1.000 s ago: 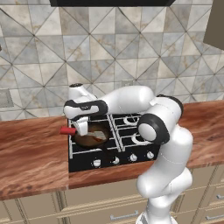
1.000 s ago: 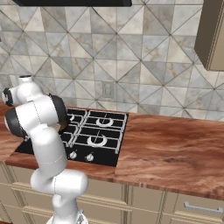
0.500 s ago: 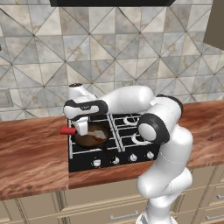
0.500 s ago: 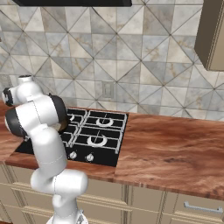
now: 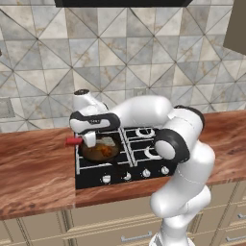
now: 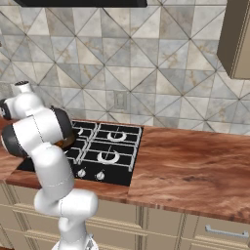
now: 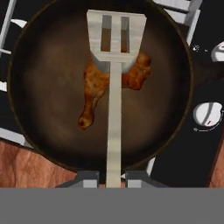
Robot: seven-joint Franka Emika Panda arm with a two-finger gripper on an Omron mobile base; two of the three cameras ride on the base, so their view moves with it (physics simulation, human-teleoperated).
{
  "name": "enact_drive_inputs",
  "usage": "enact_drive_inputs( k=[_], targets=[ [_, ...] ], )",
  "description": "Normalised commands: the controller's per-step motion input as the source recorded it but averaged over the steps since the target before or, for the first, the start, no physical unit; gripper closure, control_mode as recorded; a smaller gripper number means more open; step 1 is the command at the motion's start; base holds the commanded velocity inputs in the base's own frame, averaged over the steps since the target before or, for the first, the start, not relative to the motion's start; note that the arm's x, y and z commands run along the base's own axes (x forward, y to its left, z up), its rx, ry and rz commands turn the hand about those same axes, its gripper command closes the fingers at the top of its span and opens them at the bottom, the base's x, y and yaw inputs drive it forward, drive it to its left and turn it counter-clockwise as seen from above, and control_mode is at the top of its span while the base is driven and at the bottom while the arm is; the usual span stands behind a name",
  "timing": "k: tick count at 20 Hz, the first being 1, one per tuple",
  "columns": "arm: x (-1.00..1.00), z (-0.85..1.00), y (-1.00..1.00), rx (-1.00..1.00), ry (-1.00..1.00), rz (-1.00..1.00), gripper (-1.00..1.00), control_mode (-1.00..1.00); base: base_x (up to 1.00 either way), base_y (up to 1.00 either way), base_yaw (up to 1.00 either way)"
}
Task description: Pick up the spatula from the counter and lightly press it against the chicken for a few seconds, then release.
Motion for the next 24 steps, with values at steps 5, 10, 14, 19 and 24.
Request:
enact_drive_inputs(
  k=[5, 10, 14, 19, 24],
  targets=[
    [-0.03, 0.27, 0.0, 0.0, -0.16, 0.0, 1.0, -1.0, 0.0, 0.0, 0.0],
    [-0.14, 0.16, -0.02, 0.0, -0.21, 0.02, 1.0, -1.0, 0.0, 0.0, 0.0],
    [-0.28, 0.2, -0.13, 0.0, -0.28, 0.07, 1.0, -1.0, 0.0, 0.0, 0.0],
    [-0.29, 0.45, -0.29, 0.0, -0.25, 0.05, 1.0, -1.0, 0.0, 0.0, 0.0],
    [-0.32, 0.62, -0.38, 0.01, -0.14, 0.01, 1.0, -1.0, 0.0, 0.0, 0.0]
  ],
)
